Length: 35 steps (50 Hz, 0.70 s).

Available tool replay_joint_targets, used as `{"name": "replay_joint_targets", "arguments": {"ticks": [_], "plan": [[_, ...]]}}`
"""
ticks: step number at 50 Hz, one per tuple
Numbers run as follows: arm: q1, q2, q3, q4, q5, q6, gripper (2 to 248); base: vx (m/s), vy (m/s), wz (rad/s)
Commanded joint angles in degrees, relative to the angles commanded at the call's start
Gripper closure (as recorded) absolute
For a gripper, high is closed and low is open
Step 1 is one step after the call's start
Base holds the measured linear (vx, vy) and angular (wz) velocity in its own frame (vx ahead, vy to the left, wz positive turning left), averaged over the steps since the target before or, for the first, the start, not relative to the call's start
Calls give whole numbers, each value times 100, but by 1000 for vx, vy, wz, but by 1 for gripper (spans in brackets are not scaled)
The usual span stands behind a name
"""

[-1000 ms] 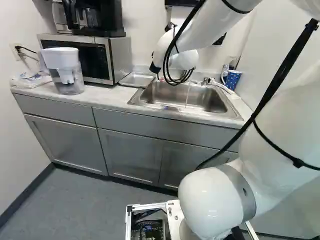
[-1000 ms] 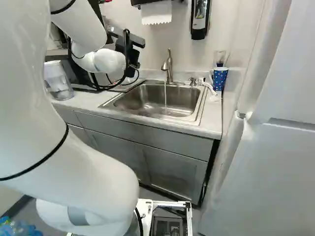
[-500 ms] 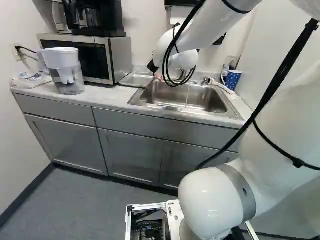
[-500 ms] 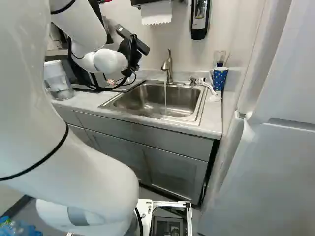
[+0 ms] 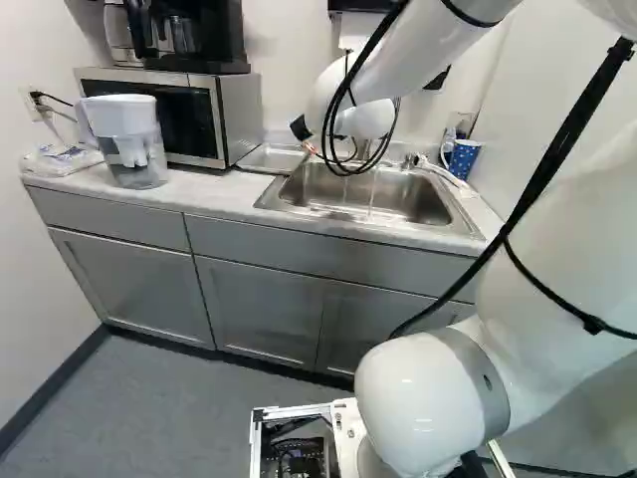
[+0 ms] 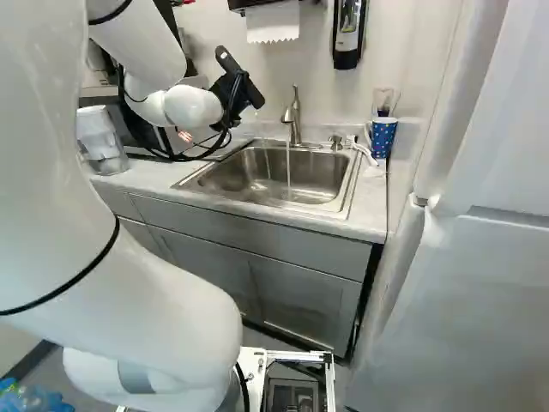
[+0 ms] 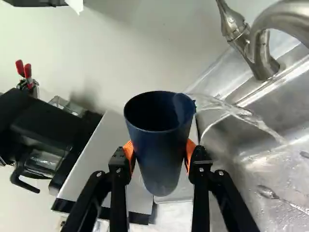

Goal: Rinse the cup and place it in the tray

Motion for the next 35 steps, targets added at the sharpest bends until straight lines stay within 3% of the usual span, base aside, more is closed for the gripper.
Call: {"name": "replay_joint_targets", "arguments": {"ticks": [35], "plan": [[0, 0, 0, 0, 0, 2123, 129, 0, 0, 0]]}}
